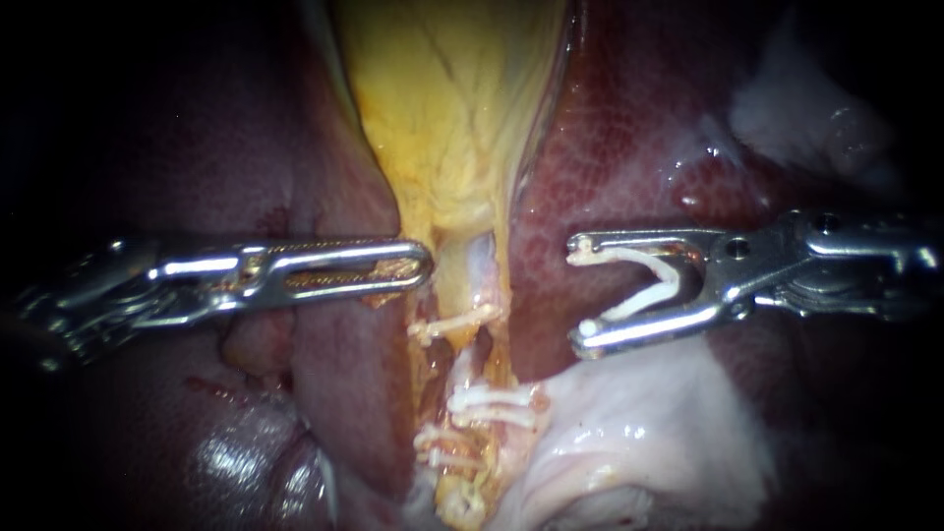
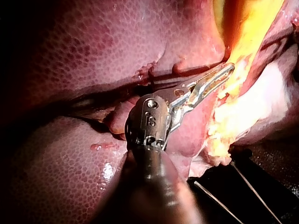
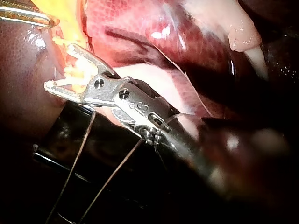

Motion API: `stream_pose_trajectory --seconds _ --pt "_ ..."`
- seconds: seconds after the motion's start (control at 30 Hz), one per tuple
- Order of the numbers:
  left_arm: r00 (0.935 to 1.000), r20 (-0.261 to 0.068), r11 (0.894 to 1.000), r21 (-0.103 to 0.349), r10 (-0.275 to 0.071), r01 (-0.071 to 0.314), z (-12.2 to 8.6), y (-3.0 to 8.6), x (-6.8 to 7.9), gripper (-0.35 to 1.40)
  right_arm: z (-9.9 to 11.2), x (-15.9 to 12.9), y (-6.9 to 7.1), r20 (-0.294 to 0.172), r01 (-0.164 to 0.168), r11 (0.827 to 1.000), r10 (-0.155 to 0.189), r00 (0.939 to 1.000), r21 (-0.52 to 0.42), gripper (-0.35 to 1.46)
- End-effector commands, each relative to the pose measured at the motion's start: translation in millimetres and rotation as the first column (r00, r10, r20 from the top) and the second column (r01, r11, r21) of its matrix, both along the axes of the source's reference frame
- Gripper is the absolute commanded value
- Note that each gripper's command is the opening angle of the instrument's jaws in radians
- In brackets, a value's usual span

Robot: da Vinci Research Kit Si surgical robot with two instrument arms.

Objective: Clipping third clip right tube

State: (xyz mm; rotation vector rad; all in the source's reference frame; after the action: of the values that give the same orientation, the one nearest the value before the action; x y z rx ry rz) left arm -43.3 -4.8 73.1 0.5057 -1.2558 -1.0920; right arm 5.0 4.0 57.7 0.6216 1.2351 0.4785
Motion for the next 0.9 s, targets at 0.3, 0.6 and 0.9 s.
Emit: stream_pose_trajectory --seconds 0.3,0.6,0.9 --pt "1.0000 0.005 1.000 0.020 -0.008 0.008 -3.8 1.9 4.4 -0.35 3.9 0.8 -2.1 0.013 0.036 0.999 -0.035 0.9993 -0.011 0.60" --pt "0.9990 0.017 0.999 0.026 -0.042 0.042 -6.9 1.9 8.0 -0.35 12.7 3.2 -5.6 0.073 0.082 0.995 -0.086 0.9936 0.062 0.60" --pt "0.9988 0.017 0.999 0.024 -0.046 0.046 -7.1 1.5 7.9 -0.35 18.1 6.7 -6.0 0.109 0.080 0.992 -0.091 0.9898 0.100 0.60"
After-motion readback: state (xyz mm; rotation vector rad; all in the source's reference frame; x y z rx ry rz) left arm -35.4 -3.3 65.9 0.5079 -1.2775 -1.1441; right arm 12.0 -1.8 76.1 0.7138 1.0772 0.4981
